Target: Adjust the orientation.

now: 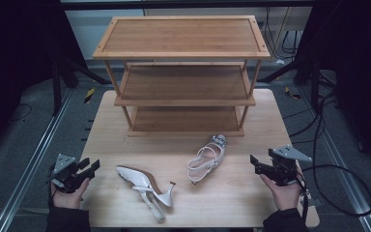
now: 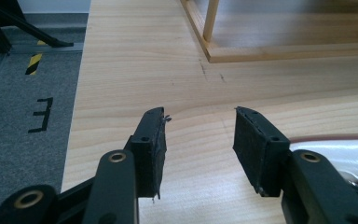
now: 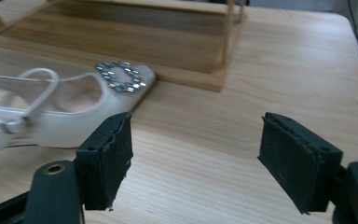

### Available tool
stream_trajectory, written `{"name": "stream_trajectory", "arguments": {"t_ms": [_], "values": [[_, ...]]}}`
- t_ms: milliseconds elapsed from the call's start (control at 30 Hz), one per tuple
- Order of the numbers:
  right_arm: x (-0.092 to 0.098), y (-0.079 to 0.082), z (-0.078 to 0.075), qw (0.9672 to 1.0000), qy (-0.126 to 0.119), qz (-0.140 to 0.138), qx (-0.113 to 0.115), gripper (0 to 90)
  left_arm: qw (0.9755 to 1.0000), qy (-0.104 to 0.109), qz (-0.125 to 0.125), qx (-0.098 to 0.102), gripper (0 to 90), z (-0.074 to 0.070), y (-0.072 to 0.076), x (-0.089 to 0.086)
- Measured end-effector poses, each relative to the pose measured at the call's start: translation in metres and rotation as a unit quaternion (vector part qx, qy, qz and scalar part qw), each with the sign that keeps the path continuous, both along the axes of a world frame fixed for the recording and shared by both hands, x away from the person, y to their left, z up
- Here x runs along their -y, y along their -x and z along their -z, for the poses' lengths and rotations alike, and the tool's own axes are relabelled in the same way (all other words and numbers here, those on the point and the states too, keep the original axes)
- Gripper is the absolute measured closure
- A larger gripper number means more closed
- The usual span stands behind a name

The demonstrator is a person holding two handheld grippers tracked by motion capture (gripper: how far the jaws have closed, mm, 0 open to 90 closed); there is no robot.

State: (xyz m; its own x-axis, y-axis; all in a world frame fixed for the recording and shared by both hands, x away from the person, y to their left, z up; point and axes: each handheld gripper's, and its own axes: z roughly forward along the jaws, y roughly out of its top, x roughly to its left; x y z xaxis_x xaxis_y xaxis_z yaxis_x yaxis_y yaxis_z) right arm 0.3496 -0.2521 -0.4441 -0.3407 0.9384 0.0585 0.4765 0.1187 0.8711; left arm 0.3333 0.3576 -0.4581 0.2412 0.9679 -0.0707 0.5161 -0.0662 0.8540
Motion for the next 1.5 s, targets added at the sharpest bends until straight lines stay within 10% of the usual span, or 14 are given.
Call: {"name": "stream_trajectory", "arguments": {"t_ms": [200,467,933,1500], "values": [[-0.021,0.014,-0.008,0.9987,-0.019,-0.026,0.039,34.0,0.9999,-0.009,0.007,-0.010,50.2,0.002,0.003,0.004],[-0.067,0.018,-0.028,0.9950,-0.009,-0.092,0.037,40.8,0.9999,-0.009,0.005,-0.011,45.8,0.005,0.006,0.002],[-0.165,0.016,-0.047,0.9752,0.012,-0.218,0.032,48.0,0.9999,-0.008,0.005,-0.012,45.3,0.007,0.004,0.003],[-0.238,0.035,-0.009,0.9535,0.034,-0.299,-0.021,53.4,0.9998,-0.014,0.007,-0.010,49.0,0.006,0.004,0.004]]}}
